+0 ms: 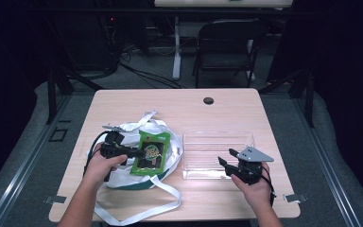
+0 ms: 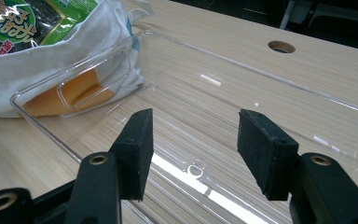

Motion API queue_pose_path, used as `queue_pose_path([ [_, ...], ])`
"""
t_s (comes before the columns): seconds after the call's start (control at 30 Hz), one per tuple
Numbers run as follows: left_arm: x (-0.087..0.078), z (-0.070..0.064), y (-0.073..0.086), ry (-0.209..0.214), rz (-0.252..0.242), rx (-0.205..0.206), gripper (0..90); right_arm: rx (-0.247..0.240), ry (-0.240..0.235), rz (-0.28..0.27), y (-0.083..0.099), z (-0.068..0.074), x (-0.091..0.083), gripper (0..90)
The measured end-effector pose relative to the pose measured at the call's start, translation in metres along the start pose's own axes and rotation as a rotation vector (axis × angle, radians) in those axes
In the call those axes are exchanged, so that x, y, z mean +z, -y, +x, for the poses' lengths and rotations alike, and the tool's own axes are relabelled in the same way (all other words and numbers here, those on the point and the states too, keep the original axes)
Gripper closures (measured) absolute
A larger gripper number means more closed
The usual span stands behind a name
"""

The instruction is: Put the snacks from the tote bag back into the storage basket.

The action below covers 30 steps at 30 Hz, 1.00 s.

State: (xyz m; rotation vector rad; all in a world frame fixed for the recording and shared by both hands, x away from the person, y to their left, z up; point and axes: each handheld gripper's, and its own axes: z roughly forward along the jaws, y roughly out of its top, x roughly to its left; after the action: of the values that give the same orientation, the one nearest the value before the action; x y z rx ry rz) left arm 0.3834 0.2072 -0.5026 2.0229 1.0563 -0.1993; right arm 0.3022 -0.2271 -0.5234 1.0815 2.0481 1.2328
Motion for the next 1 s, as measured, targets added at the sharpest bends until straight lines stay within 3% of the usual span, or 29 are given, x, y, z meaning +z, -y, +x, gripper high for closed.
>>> queue_pose_path([
  [0.27, -0.008, -0.001, -0.002, -0.004, -0.02, 0.017, 71.7, -0.001, -0.004, -0.005, 0.0, 0.0, 0.0, 46.1],
  [1.0, -0.032, -0.012, -0.007, -0.04, -0.175, 0.062, 71.8, -0.014, -0.012, 0.008, 0.0, 0.001, 0.001, 46.3],
])
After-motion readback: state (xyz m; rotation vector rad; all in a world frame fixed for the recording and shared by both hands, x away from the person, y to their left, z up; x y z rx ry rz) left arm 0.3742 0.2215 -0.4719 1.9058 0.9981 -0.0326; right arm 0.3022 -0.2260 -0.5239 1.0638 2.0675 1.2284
